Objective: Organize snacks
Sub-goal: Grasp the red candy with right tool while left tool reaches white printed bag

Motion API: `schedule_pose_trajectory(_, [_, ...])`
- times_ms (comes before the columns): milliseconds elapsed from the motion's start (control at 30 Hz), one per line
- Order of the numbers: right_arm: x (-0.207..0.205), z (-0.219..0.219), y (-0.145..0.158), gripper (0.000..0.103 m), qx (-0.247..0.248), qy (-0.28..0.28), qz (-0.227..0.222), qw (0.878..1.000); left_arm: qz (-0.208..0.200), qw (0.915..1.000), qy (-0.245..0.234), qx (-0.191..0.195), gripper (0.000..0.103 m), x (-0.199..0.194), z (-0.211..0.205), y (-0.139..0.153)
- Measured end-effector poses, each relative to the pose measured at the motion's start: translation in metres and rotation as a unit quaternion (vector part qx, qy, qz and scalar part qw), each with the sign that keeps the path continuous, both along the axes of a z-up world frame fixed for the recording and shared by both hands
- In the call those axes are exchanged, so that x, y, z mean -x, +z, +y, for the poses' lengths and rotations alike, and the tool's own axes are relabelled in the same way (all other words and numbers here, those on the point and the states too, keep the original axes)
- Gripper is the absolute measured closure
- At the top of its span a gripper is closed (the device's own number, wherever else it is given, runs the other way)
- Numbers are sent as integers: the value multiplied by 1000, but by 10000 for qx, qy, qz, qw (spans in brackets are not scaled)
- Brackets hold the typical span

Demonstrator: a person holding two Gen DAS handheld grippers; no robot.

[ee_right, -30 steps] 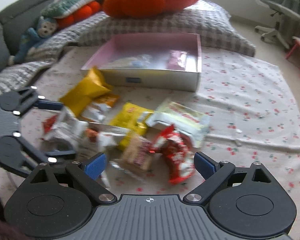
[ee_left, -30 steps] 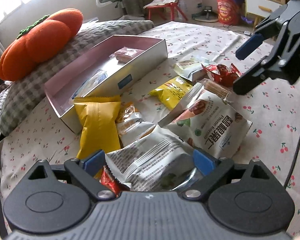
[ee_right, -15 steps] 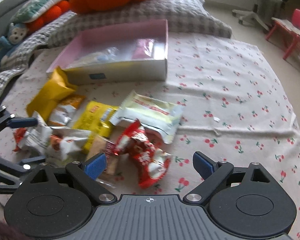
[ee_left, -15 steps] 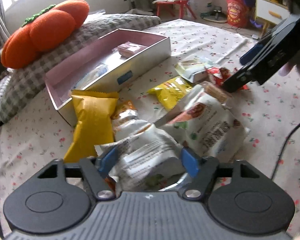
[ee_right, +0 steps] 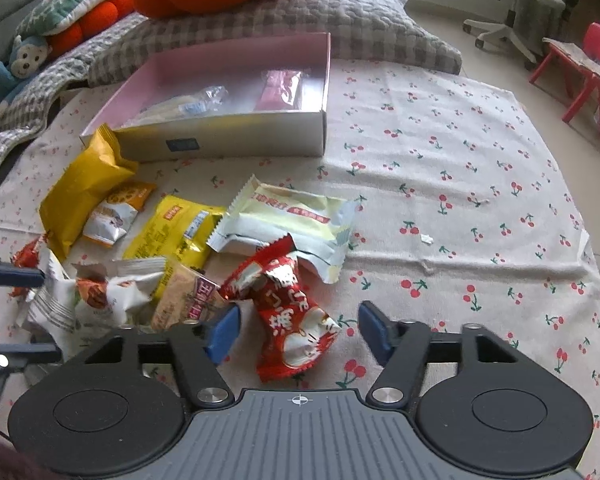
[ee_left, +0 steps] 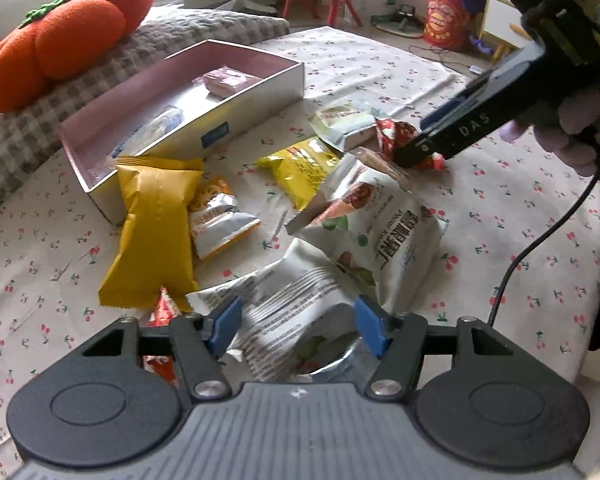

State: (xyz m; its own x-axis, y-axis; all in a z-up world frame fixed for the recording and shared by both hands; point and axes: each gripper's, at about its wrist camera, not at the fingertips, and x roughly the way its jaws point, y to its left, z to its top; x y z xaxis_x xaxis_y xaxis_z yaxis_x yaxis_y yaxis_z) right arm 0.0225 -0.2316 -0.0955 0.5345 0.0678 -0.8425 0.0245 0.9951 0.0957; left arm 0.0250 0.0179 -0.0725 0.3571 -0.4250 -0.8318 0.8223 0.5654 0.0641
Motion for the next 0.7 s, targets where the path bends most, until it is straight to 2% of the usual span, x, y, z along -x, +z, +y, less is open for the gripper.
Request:
schedule_pose_trajectory(67, [0,-1,-2,61,-29,28,44,10000,-17,10000,85,-8,32,-3,0,-2])
schedule_pose_trajectory(200, [2,-2,-2,66,-65,113,55,9999,-51,9999,128,-2,27,-7,0,-3])
schedule_pose_trajectory(400, [1,-3,1,66,-134,167,136,9997,-76,9999,89,19,27,-9,-4,-6])
schedule_pose_trajectory(700, [0,-3,-3,63,-100,167,126,9997,-421,9987,-98,-272,24,-4,-12,-11])
